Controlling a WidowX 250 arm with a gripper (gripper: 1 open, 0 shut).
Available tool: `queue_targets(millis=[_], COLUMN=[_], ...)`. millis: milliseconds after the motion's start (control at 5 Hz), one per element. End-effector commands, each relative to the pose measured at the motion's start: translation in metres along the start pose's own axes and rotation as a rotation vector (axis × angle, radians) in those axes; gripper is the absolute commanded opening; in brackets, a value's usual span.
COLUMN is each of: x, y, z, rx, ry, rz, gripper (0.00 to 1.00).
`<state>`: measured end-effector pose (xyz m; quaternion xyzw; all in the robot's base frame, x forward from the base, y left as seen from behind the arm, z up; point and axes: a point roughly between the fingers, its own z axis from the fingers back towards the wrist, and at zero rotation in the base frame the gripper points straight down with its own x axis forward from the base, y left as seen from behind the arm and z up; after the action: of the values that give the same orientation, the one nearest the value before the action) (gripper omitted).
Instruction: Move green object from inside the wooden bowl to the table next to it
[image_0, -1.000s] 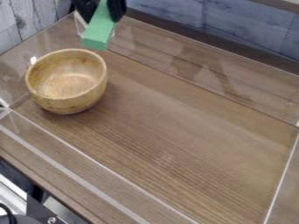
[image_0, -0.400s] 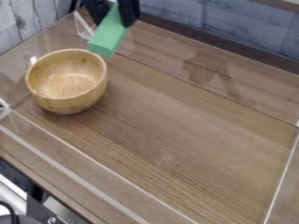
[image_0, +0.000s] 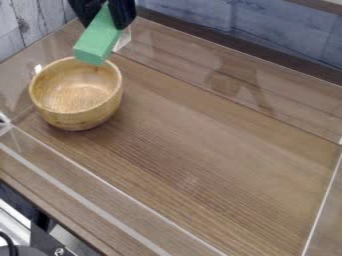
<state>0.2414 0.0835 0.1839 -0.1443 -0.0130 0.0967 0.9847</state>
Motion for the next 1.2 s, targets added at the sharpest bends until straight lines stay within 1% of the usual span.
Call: queue_targets(millis=[0,200,400,600,800,1000], x=[-0.006,-0.012,-0.004,0.007,0.023,0.04], y=[-0.012,-0.013,-0.025,-0.041,-0.056,-0.061], z=[0.017,0.014,0.021,0.024,0.011,-0.006], rx=[0.008,-0.001,-0.018,-0.039,-0.044,-0.029], ry=[-0.065,-0.046,-0.031,-0.012,0.013,0.036], rz=[0.011,-0.068,-0.136,-0.219,-0.268,-0.299], gripper=[0.0,0.0,0.0,0.0,0.0,0.0])
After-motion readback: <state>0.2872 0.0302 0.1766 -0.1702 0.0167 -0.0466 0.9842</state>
